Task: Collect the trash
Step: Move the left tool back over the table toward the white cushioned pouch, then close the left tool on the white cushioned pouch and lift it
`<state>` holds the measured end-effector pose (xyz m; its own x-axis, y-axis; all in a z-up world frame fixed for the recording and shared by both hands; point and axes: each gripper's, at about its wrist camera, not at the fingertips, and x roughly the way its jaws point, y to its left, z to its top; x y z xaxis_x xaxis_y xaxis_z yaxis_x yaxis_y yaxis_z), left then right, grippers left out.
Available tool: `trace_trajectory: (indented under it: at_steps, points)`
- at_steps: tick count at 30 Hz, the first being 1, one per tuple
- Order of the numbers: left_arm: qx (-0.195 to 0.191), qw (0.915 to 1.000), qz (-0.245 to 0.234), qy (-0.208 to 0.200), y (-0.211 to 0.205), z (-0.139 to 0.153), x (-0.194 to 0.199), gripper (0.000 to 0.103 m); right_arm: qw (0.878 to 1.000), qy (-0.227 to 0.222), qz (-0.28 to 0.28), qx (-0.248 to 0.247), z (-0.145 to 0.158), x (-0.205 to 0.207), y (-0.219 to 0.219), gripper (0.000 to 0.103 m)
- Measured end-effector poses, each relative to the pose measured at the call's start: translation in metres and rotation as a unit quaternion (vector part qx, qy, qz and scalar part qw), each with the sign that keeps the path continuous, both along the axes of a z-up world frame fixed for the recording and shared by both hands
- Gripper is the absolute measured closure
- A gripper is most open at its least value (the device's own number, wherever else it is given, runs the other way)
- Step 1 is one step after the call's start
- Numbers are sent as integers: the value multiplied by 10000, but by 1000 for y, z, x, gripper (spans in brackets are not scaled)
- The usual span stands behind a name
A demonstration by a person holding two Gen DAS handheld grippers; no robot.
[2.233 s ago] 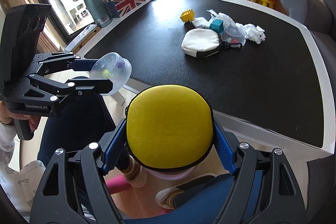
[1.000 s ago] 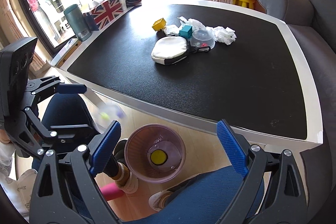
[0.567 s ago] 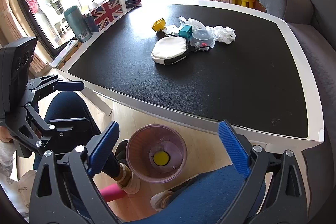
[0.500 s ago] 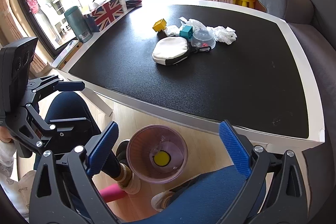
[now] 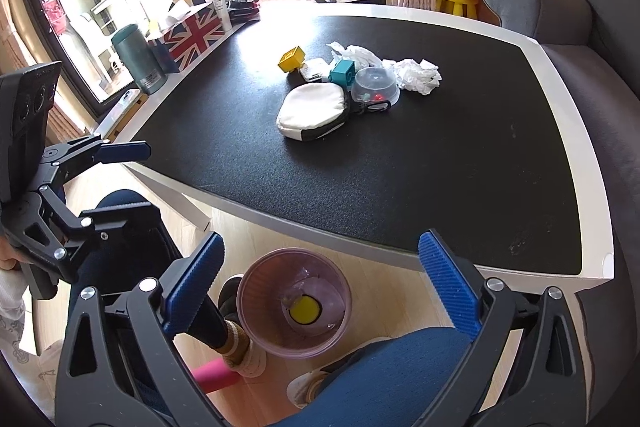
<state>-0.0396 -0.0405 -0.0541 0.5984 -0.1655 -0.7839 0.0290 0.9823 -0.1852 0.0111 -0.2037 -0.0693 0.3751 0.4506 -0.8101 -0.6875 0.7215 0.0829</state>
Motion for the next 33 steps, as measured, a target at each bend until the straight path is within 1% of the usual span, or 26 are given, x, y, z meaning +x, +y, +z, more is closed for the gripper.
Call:
trace_trajectory:
  at_steps: [7,17,27,33]
  points:
    - [60,10000,-29,-38,7,9,35,8,9999,-48,-119,40,8,17,0,6]
    - [141,9998,-86,108,13,5,88,8,9997,-90,-208,43,12,37,3,6]
    - [263,9985,-228,428,8,-15,134,8,9995,-21,-299,37,6,46,-2,6]
    - [349,9961,-185,789,8,-38,158,8,9994,8,-339,31,5,49,-4,6]
